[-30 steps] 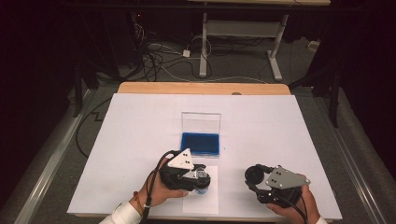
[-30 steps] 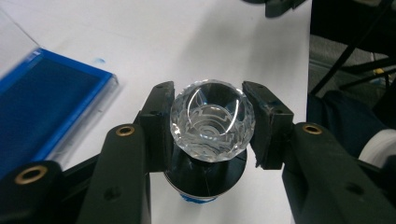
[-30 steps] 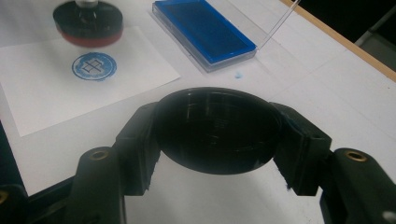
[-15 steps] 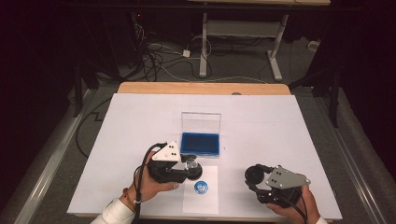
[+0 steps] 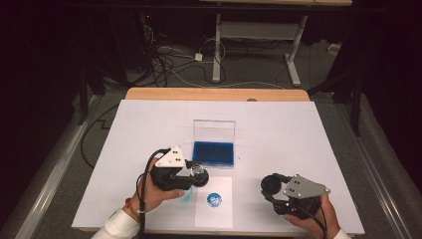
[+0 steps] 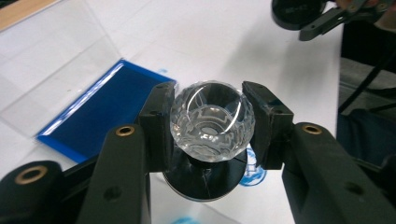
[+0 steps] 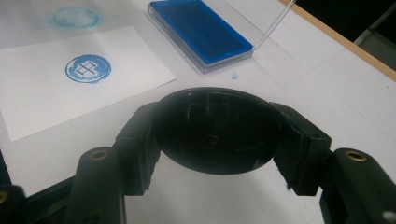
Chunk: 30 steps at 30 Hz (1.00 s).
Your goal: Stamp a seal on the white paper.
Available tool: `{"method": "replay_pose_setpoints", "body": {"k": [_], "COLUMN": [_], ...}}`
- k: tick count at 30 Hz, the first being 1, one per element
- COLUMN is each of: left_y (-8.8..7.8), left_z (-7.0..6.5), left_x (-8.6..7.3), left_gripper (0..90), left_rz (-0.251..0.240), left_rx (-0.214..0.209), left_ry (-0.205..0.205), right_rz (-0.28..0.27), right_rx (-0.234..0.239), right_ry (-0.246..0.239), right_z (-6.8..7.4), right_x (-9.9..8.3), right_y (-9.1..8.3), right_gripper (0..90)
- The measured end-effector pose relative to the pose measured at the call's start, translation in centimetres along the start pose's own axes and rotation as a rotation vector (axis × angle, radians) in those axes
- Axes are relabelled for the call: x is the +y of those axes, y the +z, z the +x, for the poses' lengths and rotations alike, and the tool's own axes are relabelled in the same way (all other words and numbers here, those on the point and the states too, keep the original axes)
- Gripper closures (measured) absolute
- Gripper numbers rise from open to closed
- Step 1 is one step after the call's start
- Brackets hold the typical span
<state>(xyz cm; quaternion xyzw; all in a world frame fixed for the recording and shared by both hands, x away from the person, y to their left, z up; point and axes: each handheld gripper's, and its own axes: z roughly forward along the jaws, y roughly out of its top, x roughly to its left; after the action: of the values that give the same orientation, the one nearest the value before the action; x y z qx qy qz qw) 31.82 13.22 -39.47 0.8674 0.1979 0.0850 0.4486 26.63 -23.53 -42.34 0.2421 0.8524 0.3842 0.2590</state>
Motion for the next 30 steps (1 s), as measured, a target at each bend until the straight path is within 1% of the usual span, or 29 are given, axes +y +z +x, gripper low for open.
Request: {"method": "replay_pose_setpoints", "body": {"k": [4,7,11,13,14,15,17,20,25,30], "left_y": [-0.6,-0.8,-1.1,-1.3,-1.4,-1.5,-1.8,-2.5,-3.9,-4.7], "left_z": [0.1,0.4,0.7,0.9,1.0,1.2,1.5,1.8,2.5,2.9], "left_x": [-0.1,-0.1,-0.4,-0.5,-0.6,-0.8,-0.9,-1.2,-1.8,-2.2], "left_gripper": [54.8,54.8,54.8,54.8,54.8,54.8,54.9,54.9,54.9,54.8], "left_rz": [-0.005,-0.009,-0.002,0.004,0.005,0.001,-0.001,-0.015,-0.036,-0.048], "left_rx": [0.023,0.033,0.053,0.079,0.087,0.082,0.095,0.104,0.133,0.147], "left_ry": [0.001,-0.003,-0.001,0.013,0.009,0.002,-0.004,-0.017,-0.042,-0.061], "right_rz": [-0.002,-0.003,-0.001,0.0,0.001,0.0,-0.001,0.003,0.004,0.01], "right_rx": [-0.001,0.0,0.003,0.005,0.005,0.004,0.003,0.002,0.008,0.014], "right_ry": [-0.001,-0.002,0.001,-0.003,-0.004,-0.003,-0.002,0.0,-0.006,-0.005], "right_z": [0.0,0.0,0.0,0.0,0.0,-0.1,-0.1,-0.2,0.0,-0.1], "right_x": [0.0,0.0,0.0,0.0,0.0,0.0,0.0,0.0,0.3,0.2], "right_y": [-0.1,-0.1,0.0,0.1,0.1,0.1,0.1,0.2,0.5,0.8], "right_gripper": [38.3,38.2,38.2,38.2,38.2,38.2,38.2,38.2,38.2,38.2]}}
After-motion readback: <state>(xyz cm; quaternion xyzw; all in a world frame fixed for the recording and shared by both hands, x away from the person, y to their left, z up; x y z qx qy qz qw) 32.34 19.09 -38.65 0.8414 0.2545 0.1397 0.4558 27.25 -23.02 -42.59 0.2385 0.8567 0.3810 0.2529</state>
